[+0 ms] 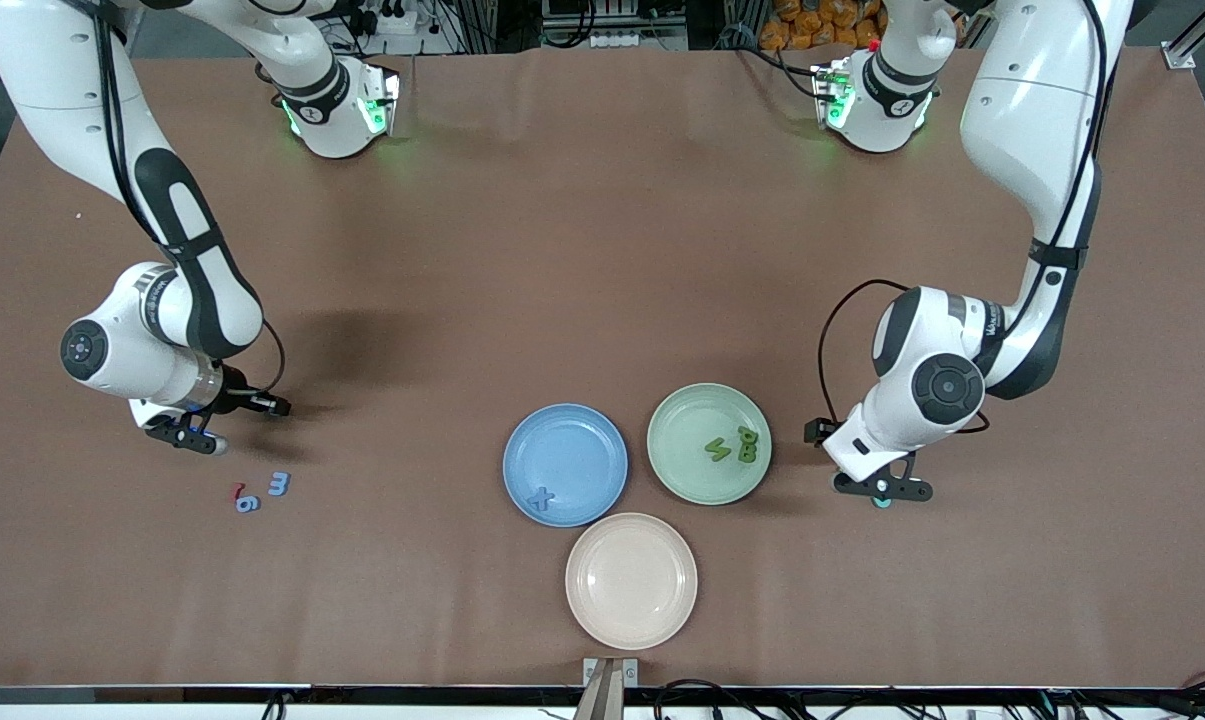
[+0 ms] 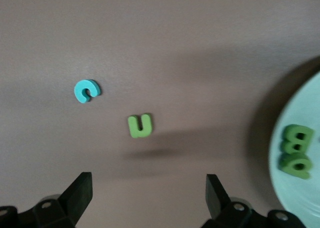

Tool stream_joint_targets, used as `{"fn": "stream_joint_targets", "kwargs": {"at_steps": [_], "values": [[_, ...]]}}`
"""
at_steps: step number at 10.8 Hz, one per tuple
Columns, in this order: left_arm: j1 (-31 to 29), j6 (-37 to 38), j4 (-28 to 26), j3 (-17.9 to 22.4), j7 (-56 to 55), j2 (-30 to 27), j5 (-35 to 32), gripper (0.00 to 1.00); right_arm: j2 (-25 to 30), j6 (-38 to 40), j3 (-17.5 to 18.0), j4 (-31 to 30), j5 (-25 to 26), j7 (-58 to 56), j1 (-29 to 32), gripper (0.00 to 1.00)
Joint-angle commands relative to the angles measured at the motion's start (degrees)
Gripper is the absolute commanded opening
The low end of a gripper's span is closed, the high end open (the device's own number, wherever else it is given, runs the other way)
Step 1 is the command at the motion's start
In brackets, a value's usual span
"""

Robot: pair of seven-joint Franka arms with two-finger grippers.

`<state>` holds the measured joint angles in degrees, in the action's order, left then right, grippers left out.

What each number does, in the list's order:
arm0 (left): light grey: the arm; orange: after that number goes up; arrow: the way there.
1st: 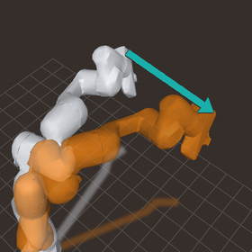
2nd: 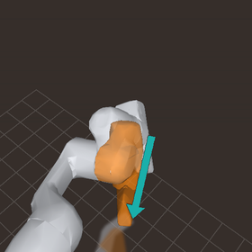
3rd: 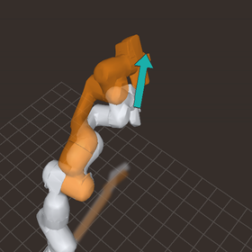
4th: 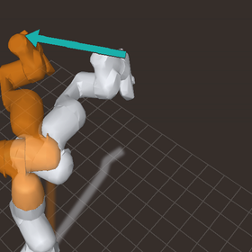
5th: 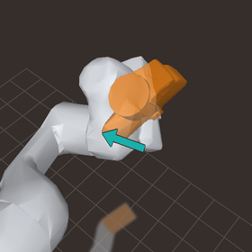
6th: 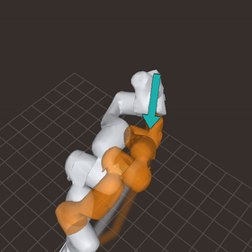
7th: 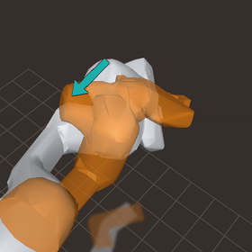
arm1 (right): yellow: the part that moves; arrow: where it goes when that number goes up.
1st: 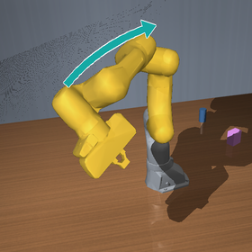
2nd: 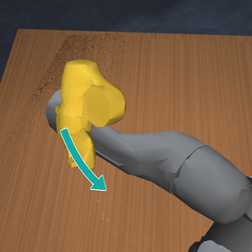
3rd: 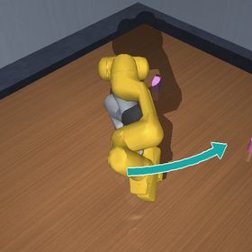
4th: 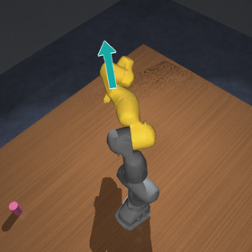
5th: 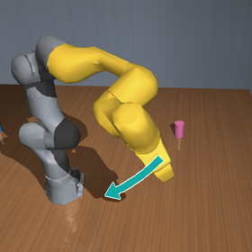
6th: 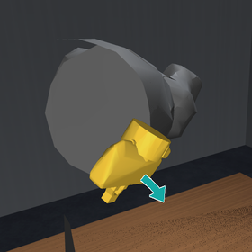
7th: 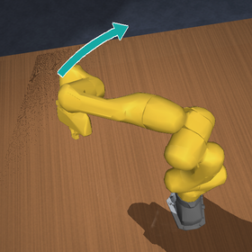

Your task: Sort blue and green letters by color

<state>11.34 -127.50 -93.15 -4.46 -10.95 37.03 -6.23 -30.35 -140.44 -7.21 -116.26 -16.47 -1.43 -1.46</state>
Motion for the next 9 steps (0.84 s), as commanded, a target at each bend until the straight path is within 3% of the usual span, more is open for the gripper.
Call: {"fn": "stream_joint_targets", "kwargs": {"at_steps": [1,4,9], "values": [[-2.0,-2.8,3.5,-0.9,3.6,4.6,-2.2,1.00,-0.2,4.8,0.9,3.9,-1.5,3.3,-1.3,0.00],[-2.7,-6.0,6.5,-1.3,3.5,8.0,-2.0,1.00,-0.7,7.0,0.9,9.1,-1.5,10.8,-4.9,0.00],[-2.8,-10.4,4.9,-1.3,2.4,9.1,-1.2,1.00,-2.3,9.3,1.0,16.1,-1.6,27.7,-12.1,0.00]]}}
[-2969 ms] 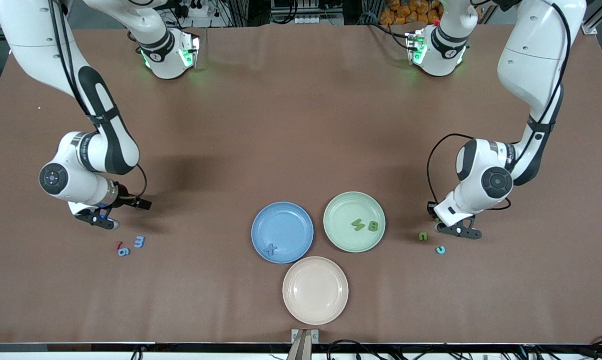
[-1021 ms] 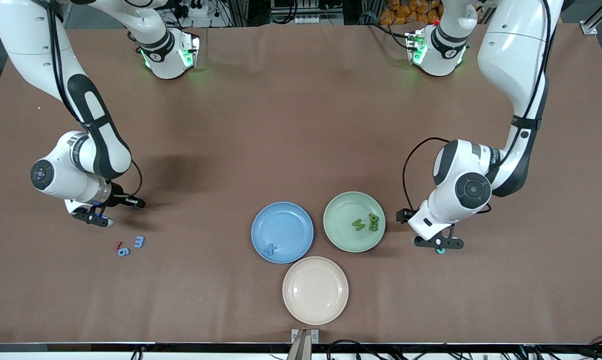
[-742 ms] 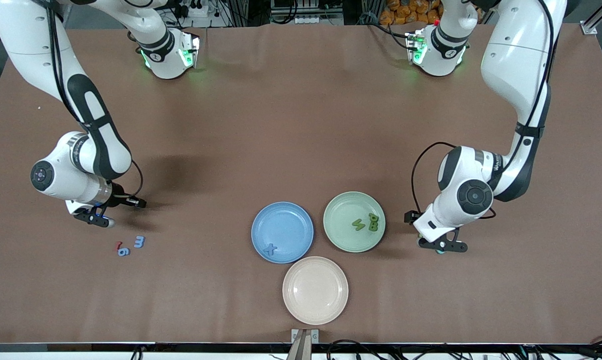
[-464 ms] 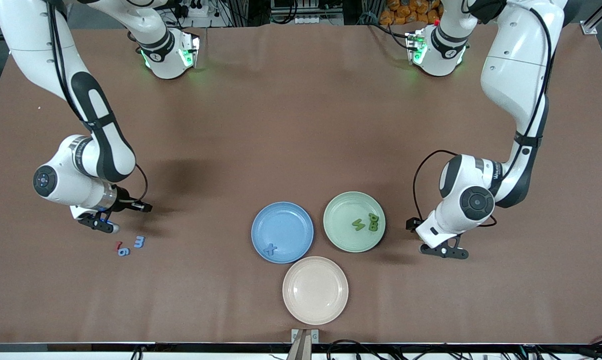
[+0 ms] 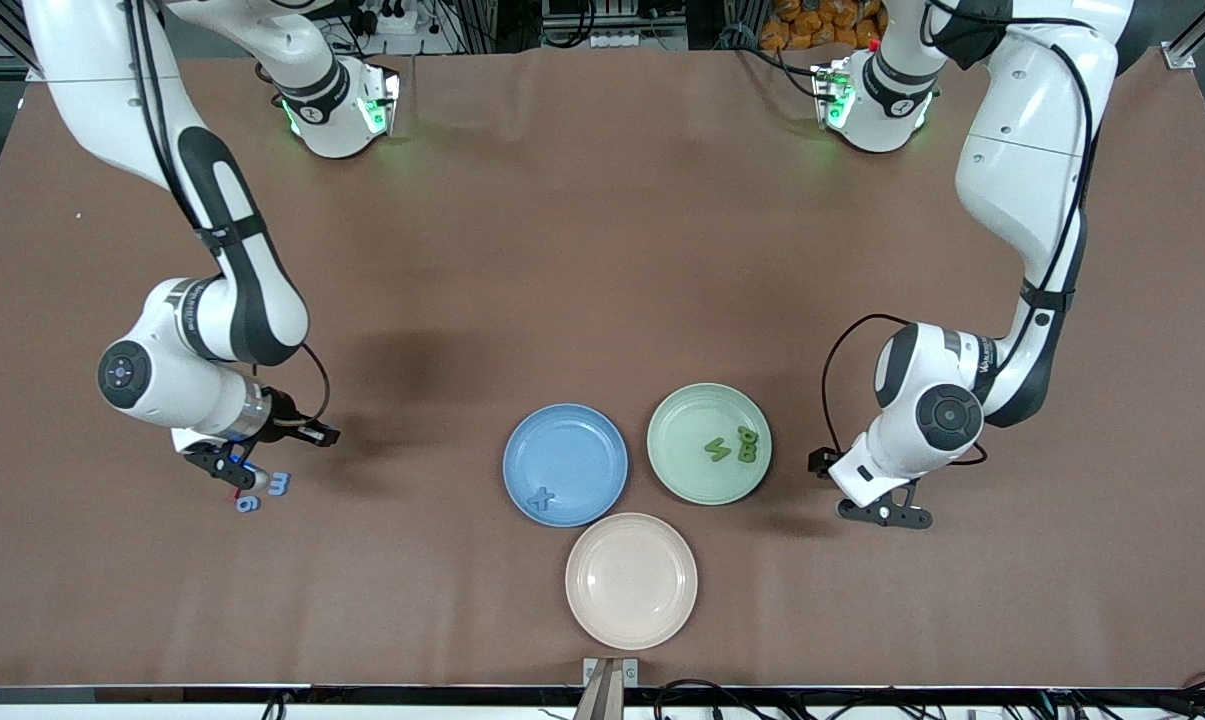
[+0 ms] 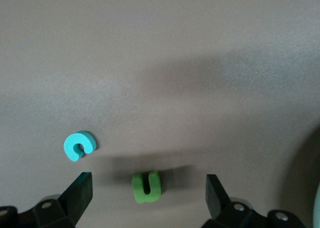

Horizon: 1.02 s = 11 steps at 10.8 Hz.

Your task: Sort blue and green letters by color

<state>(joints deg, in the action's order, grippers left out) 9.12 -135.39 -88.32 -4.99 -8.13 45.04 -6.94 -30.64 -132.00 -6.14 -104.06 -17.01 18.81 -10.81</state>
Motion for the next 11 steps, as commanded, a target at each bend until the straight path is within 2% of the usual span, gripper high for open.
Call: {"fn": "stream_joint_targets", "kwargs": {"at_steps": [1,3,7,8,10,11], "values": [[-0.6,-2.9,-0.4,-0.7,-0.4,1.0,-0.4,1.00,-2.7,0.9,-0.1,5.3,-1.2,11.9,-4.5,0.00],[-0.7,-4.3,-2.6,-0.7,-0.4,0.3,-0.1,1.00,-5.1,0.8,0.6,10.1,-1.4,23.0,-8.2,0.00],[-0.5,-4.3,-6.9,-0.5,-0.5,-3.0,2.0,0.41,-11.6,0.2,1.5,21.2,-7.5,42.1,-14.9,0.00],[-0.4,-4.3,-7.4,-0.4,-0.5,-3.6,2.0,0.29,-13.8,0.1,1.5,25.2,-8.4,47.3,-16.2,0.00],[-0.4,-4.3,-7.9,-0.4,-0.4,-4.3,2.0,0.26,-18.3,-5.1,1.5,31.0,-8.5,57.7,-19.2,0.00],[0.0,-4.3,-7.7,-0.1,-0.3,-5.0,2.1,0.24,-19.4,-9.8,1.4,30.9,-8.2,59.7,-20.6,0.66]]}}
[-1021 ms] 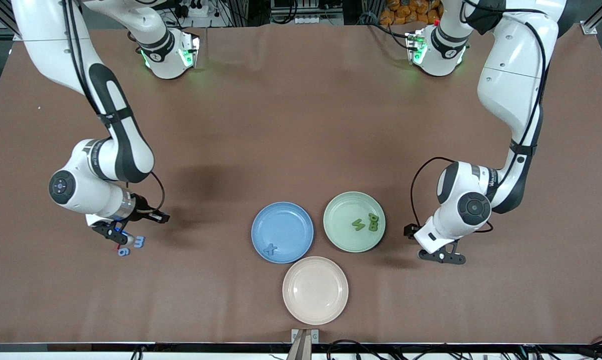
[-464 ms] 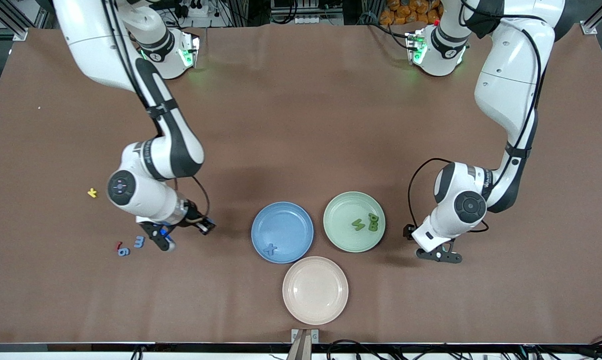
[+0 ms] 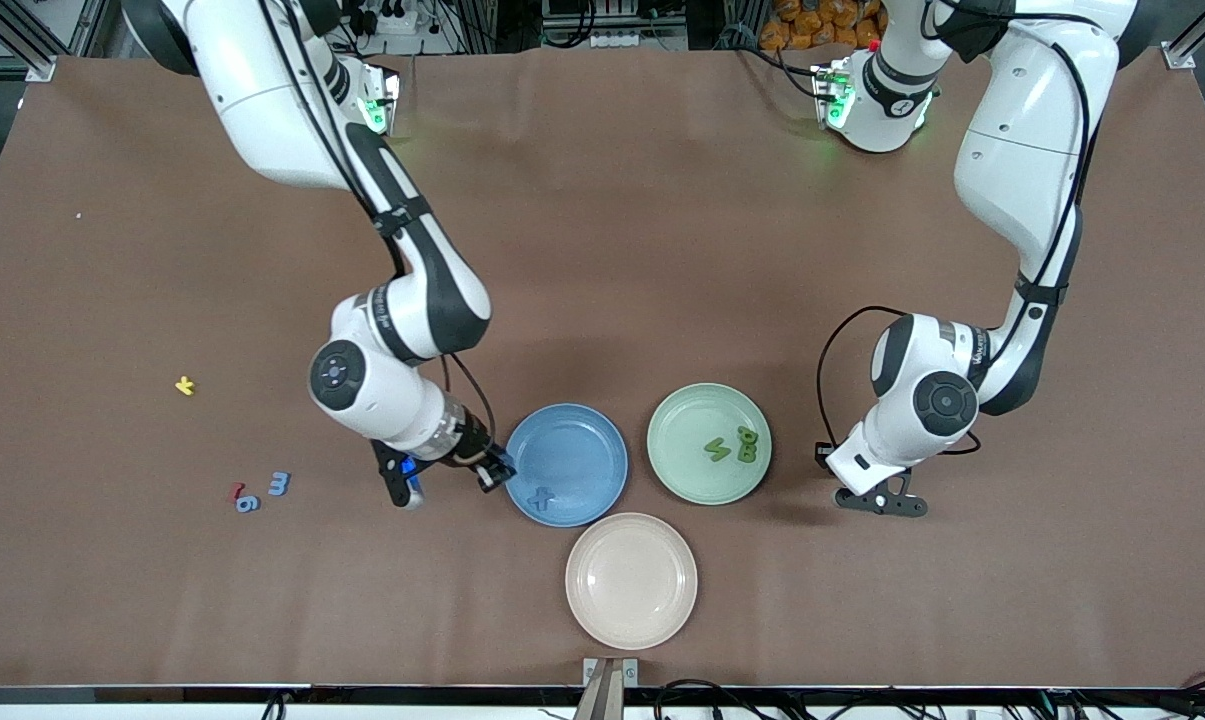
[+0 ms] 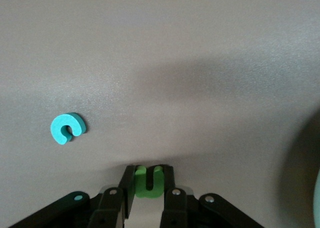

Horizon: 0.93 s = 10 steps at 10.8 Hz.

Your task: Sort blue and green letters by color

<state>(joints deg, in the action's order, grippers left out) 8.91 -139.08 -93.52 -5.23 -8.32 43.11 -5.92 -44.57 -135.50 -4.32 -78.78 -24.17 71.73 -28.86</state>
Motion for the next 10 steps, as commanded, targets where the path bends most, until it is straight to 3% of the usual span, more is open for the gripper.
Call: {"fn": "stream_joint_targets", "kwargs": {"at_steps": [1,3,5,8,9,10], "values": [[1.2,0.0,-2.2,0.7,-0.9,-4.1,1.8,0.23,-5.9,-7.6,-0.4,5.2,-0.3,6.4,-3.1,1.00],[6.2,0.2,-1.8,3.4,-3.7,-5.1,7.9,0.23,-5.8,-7.2,-0.4,5.2,2.0,4.0,-2.3,1.00],[13.8,0.2,-0.1,7.3,-10.8,-4.5,12.1,0.23,-5.5,-2.3,-0.9,4.1,7.7,-4.4,-0.7,1.00],[19.3,0.3,1.7,7.9,-22.4,-3.7,12.5,0.23,-3.0,5.6,-1.4,0.8,11.2,-22.3,4.7,1.00],[20.3,0.3,1.9,7.9,-25.2,-3.6,13.0,0.23,-1.2,7.6,-3.7,-1.5,11.2,-27.2,5.0,1.00],[20.9,0.3,2.0,7.9,-27.3,-3.6,13.3,0.36,0.6,8.1,-5.9,-4.2,11.2,-32.5,5.0,1.00]]}}
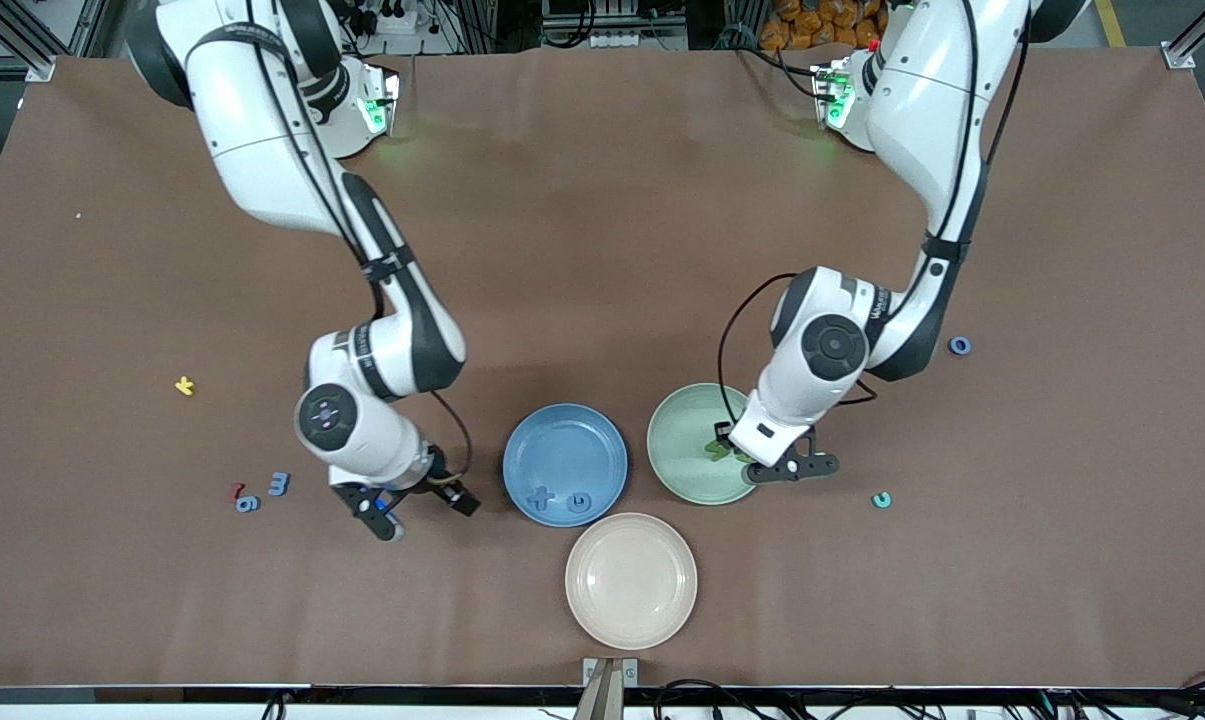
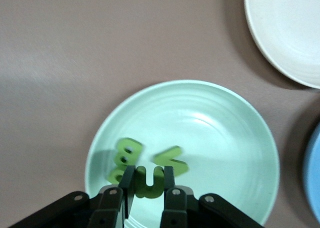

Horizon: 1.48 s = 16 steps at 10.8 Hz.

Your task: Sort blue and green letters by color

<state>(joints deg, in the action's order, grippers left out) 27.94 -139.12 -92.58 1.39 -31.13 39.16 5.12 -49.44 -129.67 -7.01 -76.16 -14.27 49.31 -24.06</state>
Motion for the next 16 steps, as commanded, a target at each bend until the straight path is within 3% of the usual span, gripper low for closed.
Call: {"fn": "stream_joint_targets", "kwargs": {"at_steps": [1,3,7,11,14,16], "values": [[2.0,0.3,1.3,1.2,-4.6,0.4,1.2,0.99,7.4,2.1,-5.4,-10.1,1.3,-16.1,0.3,1.00],[0.9,0.3,0.7,1.0,-3.7,-0.7,-2.8,1.00,10.7,1.8,-9.7,-16.0,1.2,-28.2,1.0,1.00],[-12.1,2.0,-0.8,-7.1,2.5,-2.1,-11.3,1.00,11.9,1.8,-9.9,-18.9,0.9,-46.1,8.5,1.00],[-25.0,1.9,-2.0,-10.8,16.4,-1.5,-15.2,1.00,10.3,-1.1,-9.9,-18.2,0.7,-59.5,11.2,1.00],[-30.4,1.9,-2.1,-10.8,21.4,-2.2,-16.5,1.00,7.5,-1.9,-9.6,-16.1,0.2,-60.2,12.2,1.00],[-32.9,1.9,-4.2,-10.6,23.7,-6.3,-16.5,1.00,5.0,-1.7,-9.4,-13.5,0.2,-54.7,12.1,1.00]]}}
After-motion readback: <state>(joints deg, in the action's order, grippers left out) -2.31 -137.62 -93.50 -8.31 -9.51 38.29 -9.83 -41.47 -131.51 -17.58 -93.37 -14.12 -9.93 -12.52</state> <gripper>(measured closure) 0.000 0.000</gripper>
